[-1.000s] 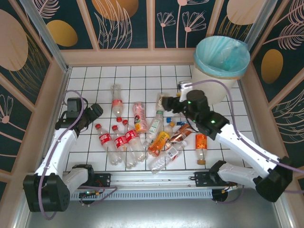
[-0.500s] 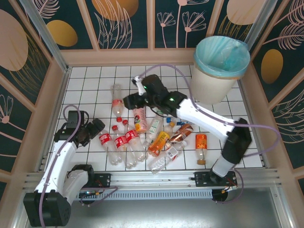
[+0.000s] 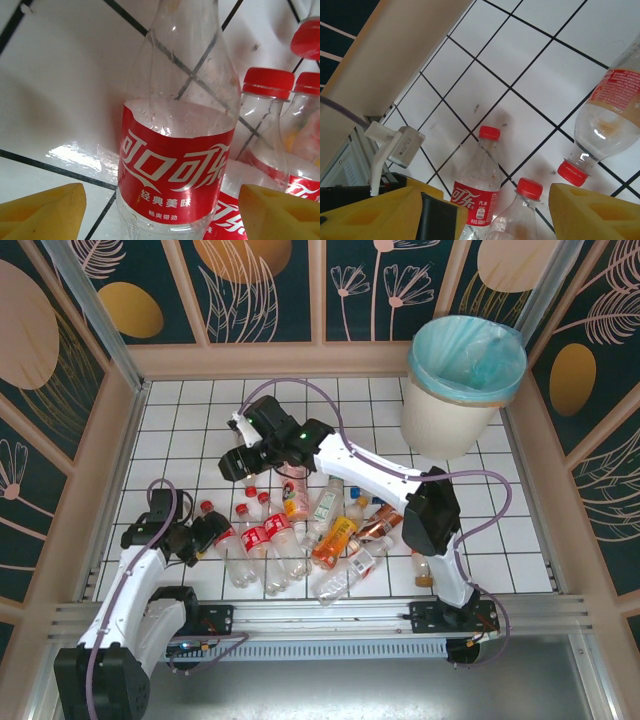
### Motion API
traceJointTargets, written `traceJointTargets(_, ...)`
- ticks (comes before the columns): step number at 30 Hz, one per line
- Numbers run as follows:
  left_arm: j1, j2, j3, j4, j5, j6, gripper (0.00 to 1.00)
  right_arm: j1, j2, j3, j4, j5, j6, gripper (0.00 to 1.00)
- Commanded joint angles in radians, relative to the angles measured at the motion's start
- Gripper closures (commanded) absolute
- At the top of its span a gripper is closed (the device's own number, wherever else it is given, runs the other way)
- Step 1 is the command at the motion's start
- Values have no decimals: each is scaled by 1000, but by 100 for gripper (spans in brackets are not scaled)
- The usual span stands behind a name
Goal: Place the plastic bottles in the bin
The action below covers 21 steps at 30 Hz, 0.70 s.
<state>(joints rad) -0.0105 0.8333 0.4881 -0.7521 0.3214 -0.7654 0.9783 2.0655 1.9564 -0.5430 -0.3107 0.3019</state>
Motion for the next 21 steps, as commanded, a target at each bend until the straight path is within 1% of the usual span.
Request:
traceJointTargets(1,-26,24,-14,34,38,-13,20,-4,-47,-39,-2,-7,18,31)
traceJointTargets(7,-107,87,-13,71,1,-33,20,-15,-65,-89,12,-5,22,29)
traceJointTargets(8,-112,90,-14,72,-7,-34,22,-16,-64,-90,9,-6,21,29)
traceJointTargets(12,-114,84,-26,86,-19,-44,29,-21,-72,-107,16,-8,19,28)
traceJointTargets(16,-114,82,-28,83,-41,-56,30,-29,-76,-112,22,-16,19,28)
traceJointTargets(17,-114,82,-28,86,-46,-59,33,-29,-75,-113,23,-16,18,28)
traceJointTargets(19,-114,84,-32,89,-57,-69,33,-32,-79,-117,26,-16,17,28)
traceJointTargets(21,-114,90,-35,89,-69,-76,30,-33,-83,-124,32,-19,17,28)
